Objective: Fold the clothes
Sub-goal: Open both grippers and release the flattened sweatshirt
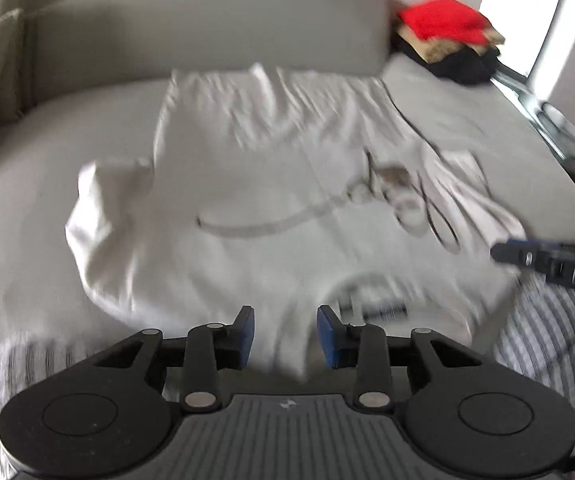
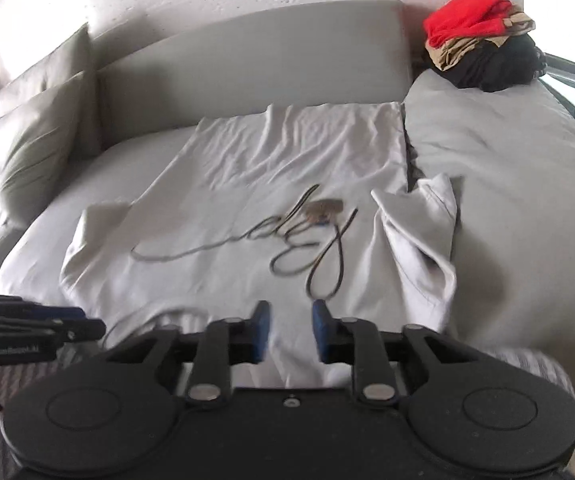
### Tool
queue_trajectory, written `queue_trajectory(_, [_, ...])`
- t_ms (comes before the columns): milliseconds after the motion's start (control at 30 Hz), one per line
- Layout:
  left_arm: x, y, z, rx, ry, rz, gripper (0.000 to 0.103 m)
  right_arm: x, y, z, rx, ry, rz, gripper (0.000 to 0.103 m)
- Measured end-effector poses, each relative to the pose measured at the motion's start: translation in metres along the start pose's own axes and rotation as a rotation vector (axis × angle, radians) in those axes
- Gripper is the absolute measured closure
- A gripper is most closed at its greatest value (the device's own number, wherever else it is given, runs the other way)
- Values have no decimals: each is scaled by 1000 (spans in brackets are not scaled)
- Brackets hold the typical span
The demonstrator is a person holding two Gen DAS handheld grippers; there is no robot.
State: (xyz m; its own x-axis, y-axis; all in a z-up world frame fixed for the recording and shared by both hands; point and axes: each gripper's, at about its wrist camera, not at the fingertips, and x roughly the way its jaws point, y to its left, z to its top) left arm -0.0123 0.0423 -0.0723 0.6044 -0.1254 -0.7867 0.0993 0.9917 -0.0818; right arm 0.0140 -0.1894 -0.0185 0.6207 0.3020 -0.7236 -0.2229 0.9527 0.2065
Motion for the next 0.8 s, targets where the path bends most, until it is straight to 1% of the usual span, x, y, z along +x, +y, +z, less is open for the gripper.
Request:
queue_trajectory(33, [8, -1, 6, -7, -14, 19, 69, 10, -1, 2, 9, 9, -4, 82])
queue_trajectory(67, [11, -2, 6, -5, -6, 28, 70, 21, -2, 5, 18, 17, -7, 82])
queue_trajectory(100, [12, -2, 2, 3, 17, 30, 70, 31, -2, 6, 21, 27, -17, 82])
queue_trajectory(167, [12, -1, -6, 21, 63, 34, 77, 47, 0, 0, -5, 78, -58, 82])
queue_trajectory(200, [13, -1, -9, 29, 86, 36, 77, 51, 1, -5, -17, 104, -69, 82])
queue_trajectory(267, [14, 0, -17, 47, 131, 41, 78, 45, 2, -19, -37, 122, -67, 82])
queue_trajectory(333, [14, 0, -25, 64, 177, 45, 78, 34, 8, -30, -78, 167, -82, 82])
queue_trajectory(367, [15, 0, -28, 73, 200, 47, 78, 30, 7, -34, -78, 193, -76, 82])
queue_trajectory(433, [13, 7, -37, 25, 243, -4, 81, 21, 4, -40, -73, 236, -61, 82])
queue_trajectory(467, [10, 9, -39, 8, 234, -20, 81, 17, 2, -38, -48, 222, -46, 82])
queue_trajectory(533, [-1, 11, -33, -3, 166, -30, 81, 8, -2, -34, 2, 194, -17, 81])
queue_trajectory(567, [-7, 11, -28, -3, 121, -33, 79, 3, -4, -31, 23, 172, -5, 76])
queue_trajectory(600, [-13, 9, -21, -4, 71, -43, 77, -2, -5, -23, 31, 124, -3, 66])
queue_trajectory(633, [-18, 8, -14, -5, 24, -55, 71, -8, -6, -15, 39, 77, -1, 63])
queue_trajectory(667, [-18, 5, -7, 0, -7, -56, 67, -12, -8, -8, 44, 30, -3, 55])
queue_trajectory(700, [-16, 2, 1, 8, -31, -50, 66, -13, -9, 0, 39, -13, -19, 49])
queue_trajectory(733, [-13, -1, 9, 15, -55, -45, 65, -12, -10, 8, 34, -53, -37, 48])
queue_trajectory(800, [-3, -4, 11, 22, -52, -26, 64, -3, -16, 22, 50, -94, -71, 48])
